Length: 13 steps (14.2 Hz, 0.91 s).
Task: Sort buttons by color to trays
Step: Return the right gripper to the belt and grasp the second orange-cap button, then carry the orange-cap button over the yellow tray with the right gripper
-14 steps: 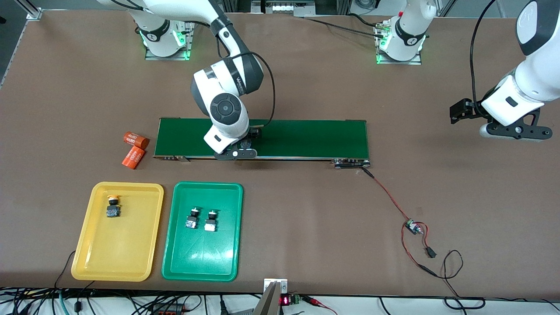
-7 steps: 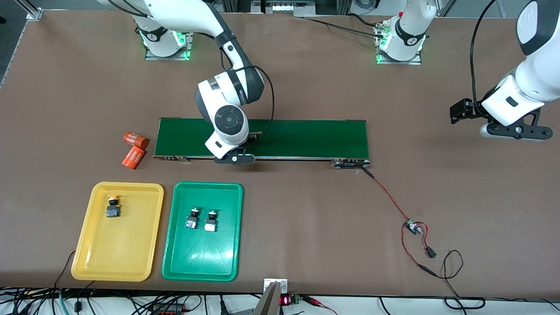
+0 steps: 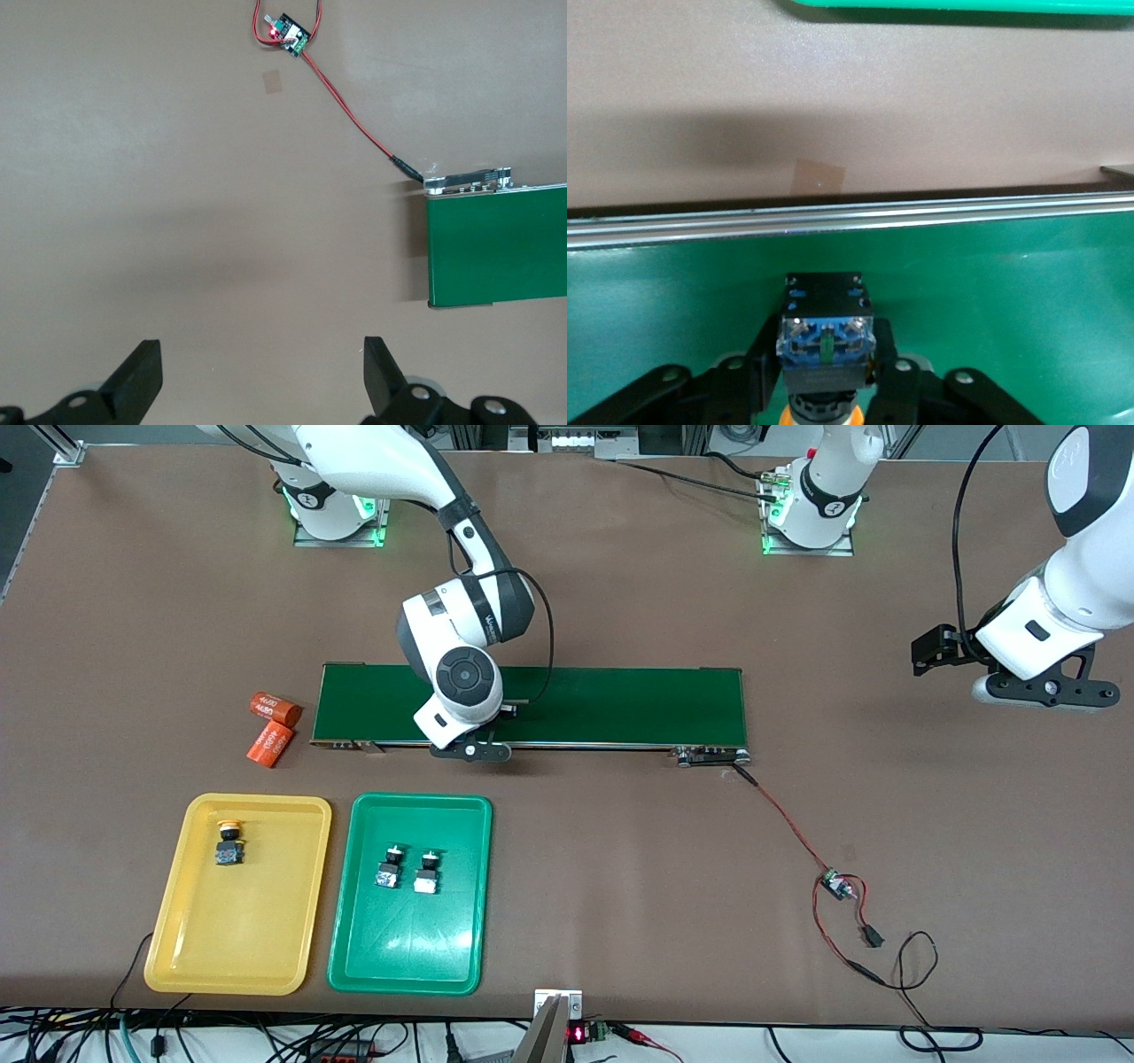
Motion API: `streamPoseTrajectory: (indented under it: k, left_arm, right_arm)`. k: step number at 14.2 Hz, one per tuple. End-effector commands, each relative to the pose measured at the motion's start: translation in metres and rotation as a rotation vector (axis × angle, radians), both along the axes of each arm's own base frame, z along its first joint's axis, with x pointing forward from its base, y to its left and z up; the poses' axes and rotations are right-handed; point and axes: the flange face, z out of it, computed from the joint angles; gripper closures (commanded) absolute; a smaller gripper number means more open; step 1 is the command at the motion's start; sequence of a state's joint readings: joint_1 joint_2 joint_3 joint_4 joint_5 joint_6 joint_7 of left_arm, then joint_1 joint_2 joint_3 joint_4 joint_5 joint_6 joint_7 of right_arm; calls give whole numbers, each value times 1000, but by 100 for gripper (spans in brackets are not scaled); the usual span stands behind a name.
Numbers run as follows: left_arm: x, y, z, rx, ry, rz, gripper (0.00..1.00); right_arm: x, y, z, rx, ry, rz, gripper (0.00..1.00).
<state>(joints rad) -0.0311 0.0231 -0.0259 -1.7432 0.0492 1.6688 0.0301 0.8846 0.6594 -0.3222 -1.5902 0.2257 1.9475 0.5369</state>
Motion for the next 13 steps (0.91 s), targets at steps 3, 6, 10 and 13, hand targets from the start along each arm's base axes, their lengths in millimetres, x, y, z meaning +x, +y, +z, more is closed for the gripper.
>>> streamPoseTrajectory:
  k: [3,6,10,13]
  left_arm:
    - [0,-1,1,2,31,0,0]
    - [0,2,-2,1,37,7,0]
    - [6,-6,11,8,11,-13,0]
    - [7,-13,30,4,-23,-23,0]
  right_arm:
    - [24,-18,27,24,-46,-97,100]
    - [73,-58,75,23,-142,-175,100]
    - [145,-157,88,-1,-213,-222,100]
    - [169,-201,74,-45,-258,-130,100]
